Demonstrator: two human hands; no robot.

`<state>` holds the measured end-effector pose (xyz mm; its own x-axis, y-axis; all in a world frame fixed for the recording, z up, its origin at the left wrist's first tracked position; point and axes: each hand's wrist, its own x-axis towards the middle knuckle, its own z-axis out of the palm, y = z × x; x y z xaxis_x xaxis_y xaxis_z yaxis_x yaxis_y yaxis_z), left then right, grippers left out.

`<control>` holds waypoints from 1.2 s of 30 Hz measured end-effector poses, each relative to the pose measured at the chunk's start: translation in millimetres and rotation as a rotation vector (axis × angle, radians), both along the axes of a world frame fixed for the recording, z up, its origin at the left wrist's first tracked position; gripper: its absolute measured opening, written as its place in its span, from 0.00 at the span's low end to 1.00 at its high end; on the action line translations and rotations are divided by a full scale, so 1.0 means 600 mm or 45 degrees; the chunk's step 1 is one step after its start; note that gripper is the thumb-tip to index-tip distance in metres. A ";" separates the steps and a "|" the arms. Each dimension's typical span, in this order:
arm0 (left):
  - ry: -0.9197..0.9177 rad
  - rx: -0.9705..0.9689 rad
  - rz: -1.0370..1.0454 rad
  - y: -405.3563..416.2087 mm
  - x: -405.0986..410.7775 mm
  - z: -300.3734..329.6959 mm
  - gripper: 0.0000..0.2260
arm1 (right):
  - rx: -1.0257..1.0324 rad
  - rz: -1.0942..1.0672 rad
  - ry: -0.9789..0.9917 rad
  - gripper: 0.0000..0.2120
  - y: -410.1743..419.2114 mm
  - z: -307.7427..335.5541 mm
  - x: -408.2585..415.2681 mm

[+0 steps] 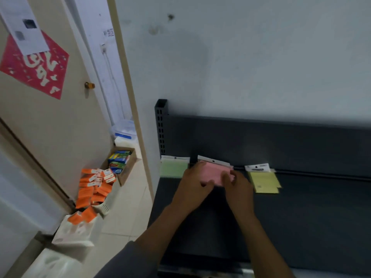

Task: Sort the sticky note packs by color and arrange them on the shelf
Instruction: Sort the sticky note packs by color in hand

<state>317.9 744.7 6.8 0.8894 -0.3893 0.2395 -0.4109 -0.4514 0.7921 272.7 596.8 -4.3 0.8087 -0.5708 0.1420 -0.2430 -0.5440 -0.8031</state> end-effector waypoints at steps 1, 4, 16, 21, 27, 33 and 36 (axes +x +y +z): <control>-0.003 0.020 -0.060 -0.018 0.005 -0.001 0.26 | -0.026 -0.016 0.035 0.20 -0.018 -0.008 0.007; -0.008 0.157 -0.113 -0.055 0.027 -0.017 0.30 | -0.062 -0.005 0.127 0.17 -0.047 -0.022 0.020; -0.056 0.411 0.011 -0.067 0.057 -0.076 0.21 | -0.085 0.198 0.284 0.25 -0.043 -0.045 0.018; -0.054 0.450 -0.068 -0.047 0.048 -0.089 0.23 | -0.028 0.176 0.193 0.22 -0.044 -0.053 0.016; -0.311 0.232 0.031 -0.022 0.019 -0.087 0.18 | -0.029 -0.029 0.062 0.25 -0.026 -0.037 0.003; -0.370 0.185 -0.014 -0.059 -0.006 -0.060 0.14 | -0.006 -0.174 -0.101 0.22 -0.029 -0.021 -0.059; -0.393 0.089 -0.122 -0.100 -0.043 -0.047 0.10 | -0.030 -0.292 -0.132 0.21 -0.041 -0.013 -0.111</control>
<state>292.2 684.7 -21.4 0.7376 -0.4929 0.4615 -0.6698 -0.4479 0.5923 206.2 572.1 -12.4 0.6387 -0.7334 0.2329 -0.2791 -0.5029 -0.8181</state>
